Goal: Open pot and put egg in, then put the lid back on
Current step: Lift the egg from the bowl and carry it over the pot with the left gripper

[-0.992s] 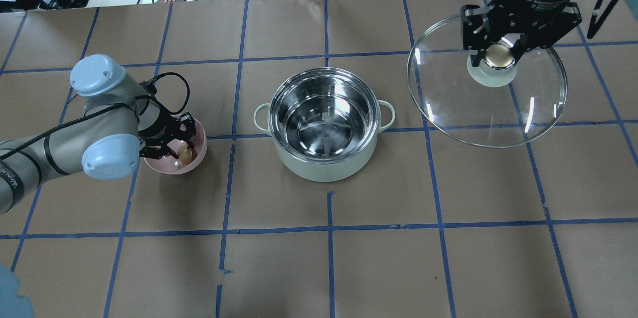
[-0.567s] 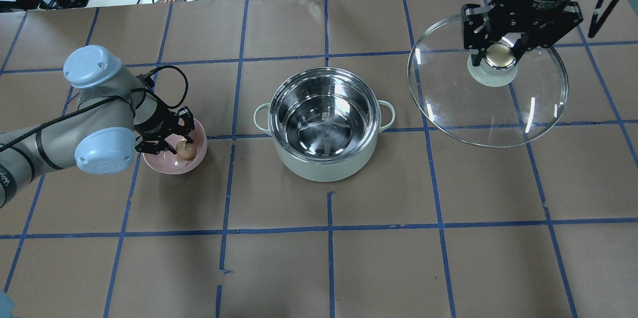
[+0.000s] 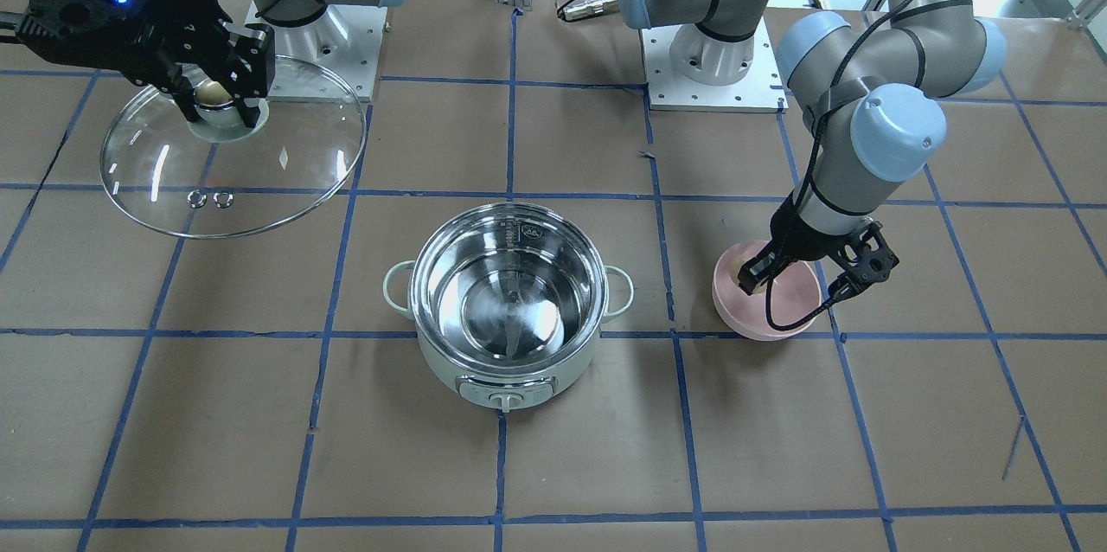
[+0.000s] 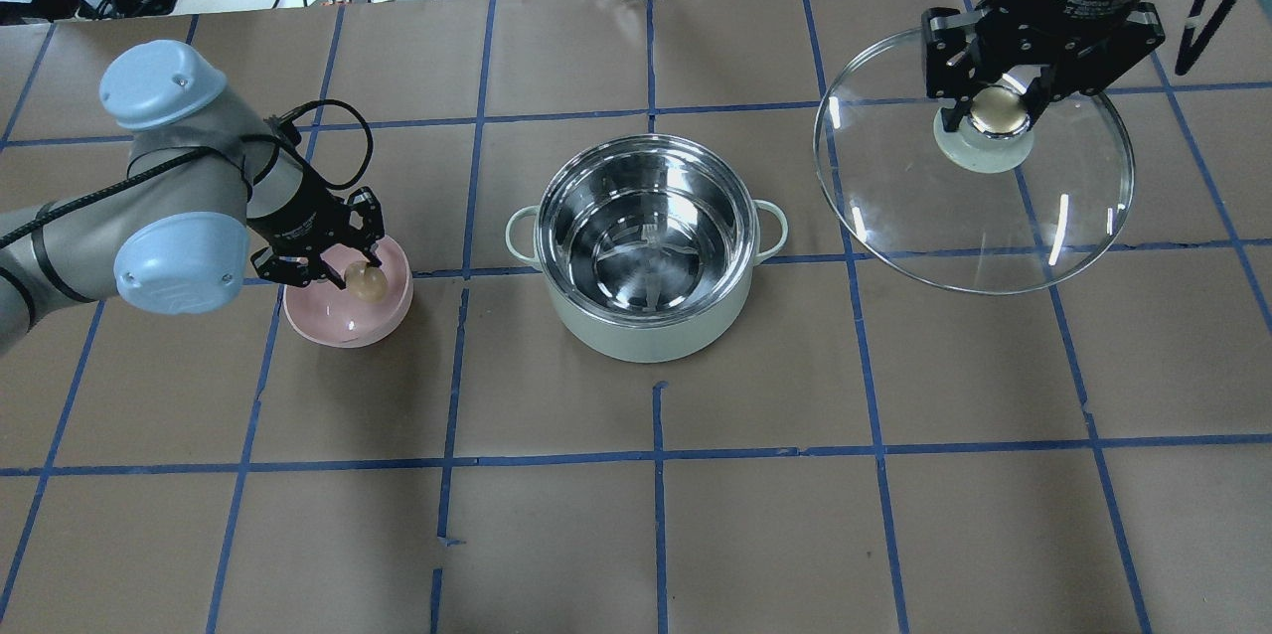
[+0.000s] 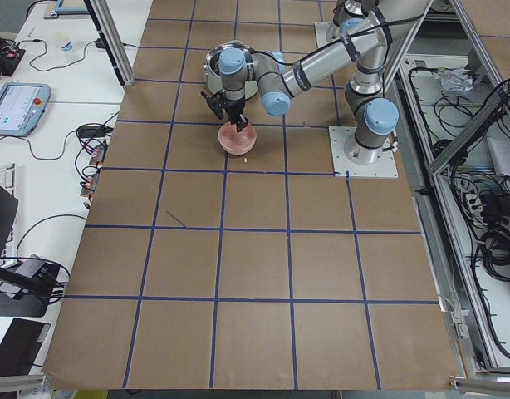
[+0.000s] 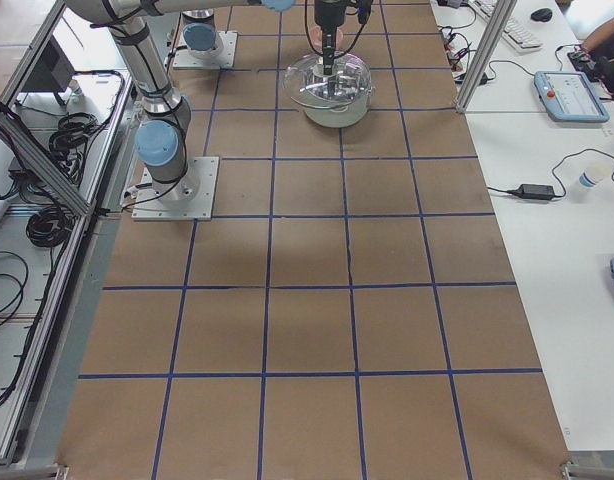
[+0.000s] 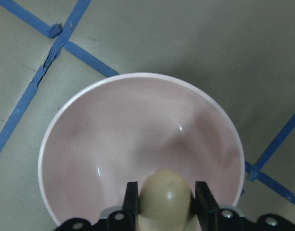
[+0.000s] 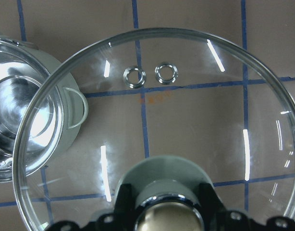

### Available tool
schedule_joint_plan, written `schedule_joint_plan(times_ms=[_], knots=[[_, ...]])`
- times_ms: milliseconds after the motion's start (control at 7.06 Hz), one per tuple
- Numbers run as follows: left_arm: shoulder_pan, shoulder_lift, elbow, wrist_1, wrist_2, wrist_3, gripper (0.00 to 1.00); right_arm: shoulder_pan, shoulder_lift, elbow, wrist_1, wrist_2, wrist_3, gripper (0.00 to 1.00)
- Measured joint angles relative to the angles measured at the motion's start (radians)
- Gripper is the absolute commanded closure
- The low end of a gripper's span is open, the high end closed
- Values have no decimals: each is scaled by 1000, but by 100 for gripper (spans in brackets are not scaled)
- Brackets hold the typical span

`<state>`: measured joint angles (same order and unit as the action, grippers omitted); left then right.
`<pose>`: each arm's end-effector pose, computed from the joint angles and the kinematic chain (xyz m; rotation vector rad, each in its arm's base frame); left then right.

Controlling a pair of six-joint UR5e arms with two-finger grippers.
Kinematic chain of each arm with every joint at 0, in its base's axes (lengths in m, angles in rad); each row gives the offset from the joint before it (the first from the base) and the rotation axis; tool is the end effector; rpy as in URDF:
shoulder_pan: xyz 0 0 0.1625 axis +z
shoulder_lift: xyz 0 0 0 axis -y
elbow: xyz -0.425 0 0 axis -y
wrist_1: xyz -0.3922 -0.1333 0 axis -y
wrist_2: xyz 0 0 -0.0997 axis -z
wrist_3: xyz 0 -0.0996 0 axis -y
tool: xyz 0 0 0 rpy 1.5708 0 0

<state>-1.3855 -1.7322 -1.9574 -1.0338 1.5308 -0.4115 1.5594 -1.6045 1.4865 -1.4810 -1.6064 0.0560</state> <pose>-0.0425 -0.5184 0.2770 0.9126 -2.9658 -0.0240 0.1243 -0.4791 0.5367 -0.1054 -3.1045 0.0450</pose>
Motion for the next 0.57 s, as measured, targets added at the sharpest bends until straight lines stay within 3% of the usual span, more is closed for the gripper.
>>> schedule_joint_plan(times_ms=[567], knots=[[-182,14,177,-72,-73,-197,86,-4,1,0,7,0,-10,95]])
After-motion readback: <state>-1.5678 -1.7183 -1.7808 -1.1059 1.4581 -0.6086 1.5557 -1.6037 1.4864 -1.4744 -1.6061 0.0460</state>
